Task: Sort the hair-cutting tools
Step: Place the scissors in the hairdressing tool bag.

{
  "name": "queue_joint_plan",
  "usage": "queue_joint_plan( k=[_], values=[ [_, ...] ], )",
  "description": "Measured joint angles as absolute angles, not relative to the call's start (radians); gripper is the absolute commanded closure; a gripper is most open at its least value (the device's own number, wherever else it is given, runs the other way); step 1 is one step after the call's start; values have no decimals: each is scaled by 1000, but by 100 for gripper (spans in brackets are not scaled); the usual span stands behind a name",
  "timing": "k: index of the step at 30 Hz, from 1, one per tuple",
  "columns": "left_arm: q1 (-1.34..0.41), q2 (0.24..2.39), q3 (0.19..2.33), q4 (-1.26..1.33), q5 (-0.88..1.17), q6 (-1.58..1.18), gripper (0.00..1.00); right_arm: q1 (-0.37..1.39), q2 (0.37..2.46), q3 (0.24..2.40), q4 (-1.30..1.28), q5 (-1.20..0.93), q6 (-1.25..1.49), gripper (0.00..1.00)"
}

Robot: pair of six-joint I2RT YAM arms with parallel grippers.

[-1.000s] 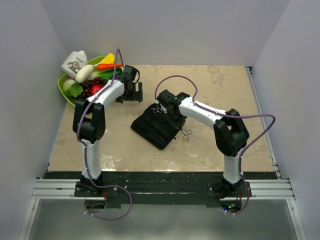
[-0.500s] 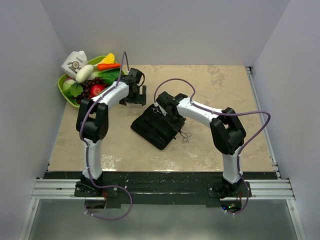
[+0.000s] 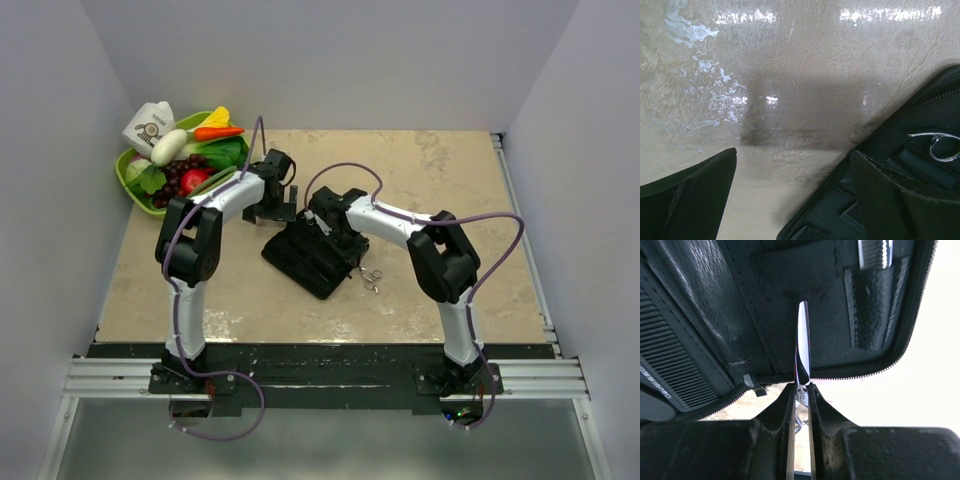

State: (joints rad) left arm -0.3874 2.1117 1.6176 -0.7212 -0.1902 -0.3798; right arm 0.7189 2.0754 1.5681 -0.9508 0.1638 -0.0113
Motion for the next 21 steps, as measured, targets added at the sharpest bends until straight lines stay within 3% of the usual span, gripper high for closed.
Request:
queue_joint_plan(
  k=[21],
  values=[
    [-388,2109,1597,-697,-190,-380,1,719,2109,1631,-933,166,-19,100]
  ],
)
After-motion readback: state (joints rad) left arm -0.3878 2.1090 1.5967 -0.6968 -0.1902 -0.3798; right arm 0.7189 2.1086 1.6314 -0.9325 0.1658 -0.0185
